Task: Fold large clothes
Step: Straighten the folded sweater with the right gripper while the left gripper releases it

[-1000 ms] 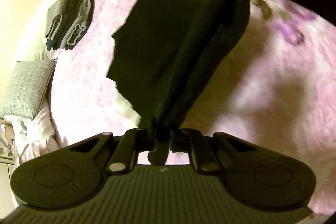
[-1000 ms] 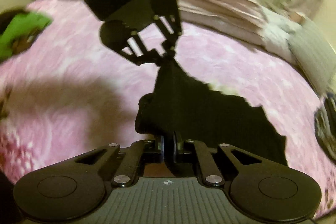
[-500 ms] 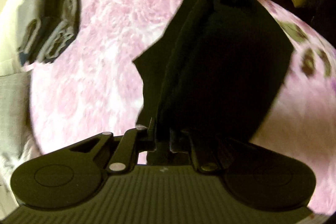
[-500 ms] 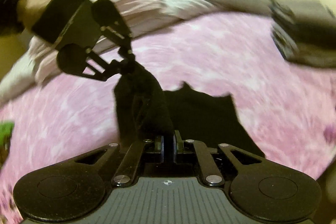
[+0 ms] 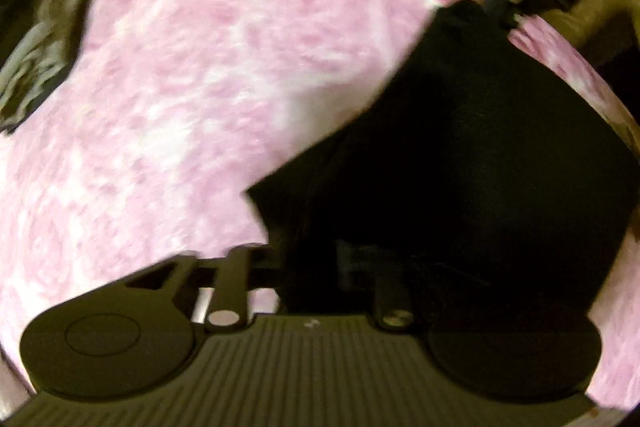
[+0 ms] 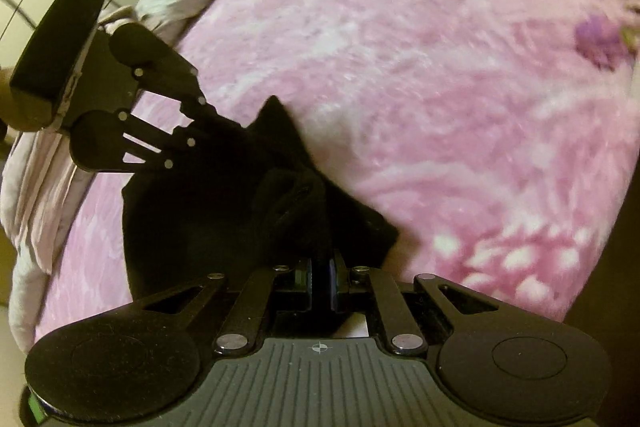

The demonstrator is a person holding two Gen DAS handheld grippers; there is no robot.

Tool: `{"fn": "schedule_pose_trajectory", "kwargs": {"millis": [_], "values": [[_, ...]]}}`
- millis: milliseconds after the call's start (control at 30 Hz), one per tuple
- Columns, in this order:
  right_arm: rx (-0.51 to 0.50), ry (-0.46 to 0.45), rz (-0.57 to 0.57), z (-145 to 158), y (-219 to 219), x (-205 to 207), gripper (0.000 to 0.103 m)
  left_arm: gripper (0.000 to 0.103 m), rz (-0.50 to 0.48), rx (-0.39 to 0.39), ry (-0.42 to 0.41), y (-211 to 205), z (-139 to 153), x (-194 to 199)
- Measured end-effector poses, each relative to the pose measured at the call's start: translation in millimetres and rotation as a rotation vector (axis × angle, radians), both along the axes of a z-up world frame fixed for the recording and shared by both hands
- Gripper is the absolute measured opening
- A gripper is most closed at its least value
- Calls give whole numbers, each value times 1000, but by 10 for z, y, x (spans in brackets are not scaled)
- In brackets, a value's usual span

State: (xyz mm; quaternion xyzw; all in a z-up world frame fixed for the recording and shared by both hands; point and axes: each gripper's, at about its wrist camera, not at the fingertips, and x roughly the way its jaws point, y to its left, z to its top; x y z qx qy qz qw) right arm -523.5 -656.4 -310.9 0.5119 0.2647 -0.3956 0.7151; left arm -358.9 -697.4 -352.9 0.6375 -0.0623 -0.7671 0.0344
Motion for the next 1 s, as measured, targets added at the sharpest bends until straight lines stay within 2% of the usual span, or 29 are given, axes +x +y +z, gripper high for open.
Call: {"fn": "schedule_pose_trajectory", "kwargs": {"millis": [233,333,367,400,533,600,633,733,833,933,1000], "values": [[11,-9,-87,65,71,-145,2,33,261,-1,29,-190,341,508],[21,-3,-130,48,118,-209,1,33,420,79,90,-188,383,667],[27,-6,-143,17,123,-221,1,28,448,100,105,-176,361,671],[28,-6,-149,-8,121,-212,1,24,467,109,111,-153,303,655],[8,15,-161,-20,127,-164,2,24,499,76,102,-127,34,541],[-15,45,-160,52,168,-157,6,24,557,81,118,-210,-54,534],[-31,77,-161,119,197,-145,13,24,570,80,120,-234,-70,529],[-127,154,-117,361,268,-55,17,24,574,69,119,-225,-30,547],[-193,123,-32,525,274,147,18,24,604,48,124,-194,98,646],[-184,75,71,465,178,413,18,24,642,37,133,-100,245,778],[-155,73,69,326,86,483,18,24,658,57,125,7,258,867]]}}
